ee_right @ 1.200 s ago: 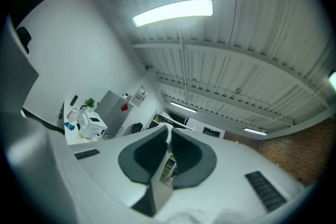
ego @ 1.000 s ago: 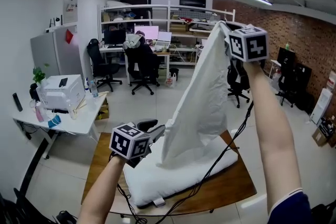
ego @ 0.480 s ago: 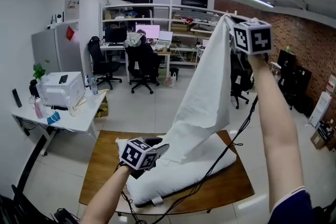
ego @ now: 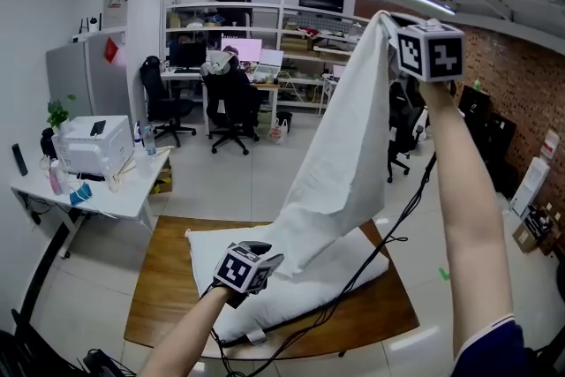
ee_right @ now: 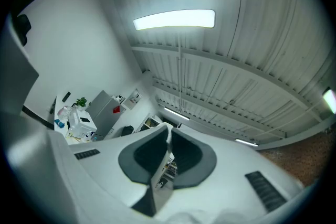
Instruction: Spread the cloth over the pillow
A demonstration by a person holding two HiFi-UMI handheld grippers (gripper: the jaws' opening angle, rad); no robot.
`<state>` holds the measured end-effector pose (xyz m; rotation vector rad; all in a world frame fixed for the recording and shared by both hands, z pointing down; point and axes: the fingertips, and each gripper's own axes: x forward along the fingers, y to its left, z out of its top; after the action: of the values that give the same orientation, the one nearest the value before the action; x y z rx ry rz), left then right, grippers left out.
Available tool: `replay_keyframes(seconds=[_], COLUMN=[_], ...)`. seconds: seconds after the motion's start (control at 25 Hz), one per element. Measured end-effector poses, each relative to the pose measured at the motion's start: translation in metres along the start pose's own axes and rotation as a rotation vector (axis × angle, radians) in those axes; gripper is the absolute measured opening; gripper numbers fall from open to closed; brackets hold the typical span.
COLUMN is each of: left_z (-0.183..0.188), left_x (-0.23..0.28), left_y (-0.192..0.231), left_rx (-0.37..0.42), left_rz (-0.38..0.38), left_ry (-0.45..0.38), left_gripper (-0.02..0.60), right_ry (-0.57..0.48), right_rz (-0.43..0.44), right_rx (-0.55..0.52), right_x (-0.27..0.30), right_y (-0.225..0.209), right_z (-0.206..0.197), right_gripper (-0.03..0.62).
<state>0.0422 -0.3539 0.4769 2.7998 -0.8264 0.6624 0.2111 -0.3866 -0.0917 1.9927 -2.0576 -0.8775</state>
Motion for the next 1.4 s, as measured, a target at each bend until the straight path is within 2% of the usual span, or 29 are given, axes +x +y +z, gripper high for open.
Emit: replay_keyframes(seconds=[0.32, 0.48, 0.64, 0.96, 1.2, 1.28, 1.32, 1.4], left_z=[0.035, 0.057, 0.059, 0.053, 0.049, 0.049, 0.050, 0.052], left_x=[0.024, 0.038, 0.054, 0.069, 0.082, 0.086, 0.086, 0.085], left_y=[0.031, 0.039, 0.054, 0.053, 0.031, 0.028, 0.028, 0.031], left_rx=[0.027, 0.065, 0.084, 0.107, 0.116, 0.124, 0.129, 0.141], left_rz=[0.120, 0.141, 0.161, 0.070, -0.019, -0.018, 0.002, 0.058], left_ry=[-0.038, -0.057, -0.043, -0.038, -0.015, -0.008, -0.010, -0.025], left_gripper=[0.250, 0.271, 0.279, 0.290, 0.290, 0.290, 0.269, 0.076], right_ry=[-0.009, -0.016, -0.018, -0.022, -0.012, -0.011, -0.011, -0.009], right_rz=[0.022, 0.028, 0.021, 0.008, -0.008, -0.010, -0.011, -0.013], right_rx=[0.007, 0.008, 0.003, -0.005, 0.007, 0.011, 0.012, 0.011], right_x=[-0.005, -0.006, -0.008, -0.020, -0.026, -0.028, -0.029, -0.033], right_y=[0.012, 0.014, 0.014, 0.006, -0.004, -0.006, -0.007, -0.009], right_z=[0.007, 0.013, 0.017, 0.018, 0.010, 0.008, 0.007, 0.005], right_gripper=[0.025, 0.025, 0.025, 0.025, 0.025, 0.025, 0.025, 0.025])
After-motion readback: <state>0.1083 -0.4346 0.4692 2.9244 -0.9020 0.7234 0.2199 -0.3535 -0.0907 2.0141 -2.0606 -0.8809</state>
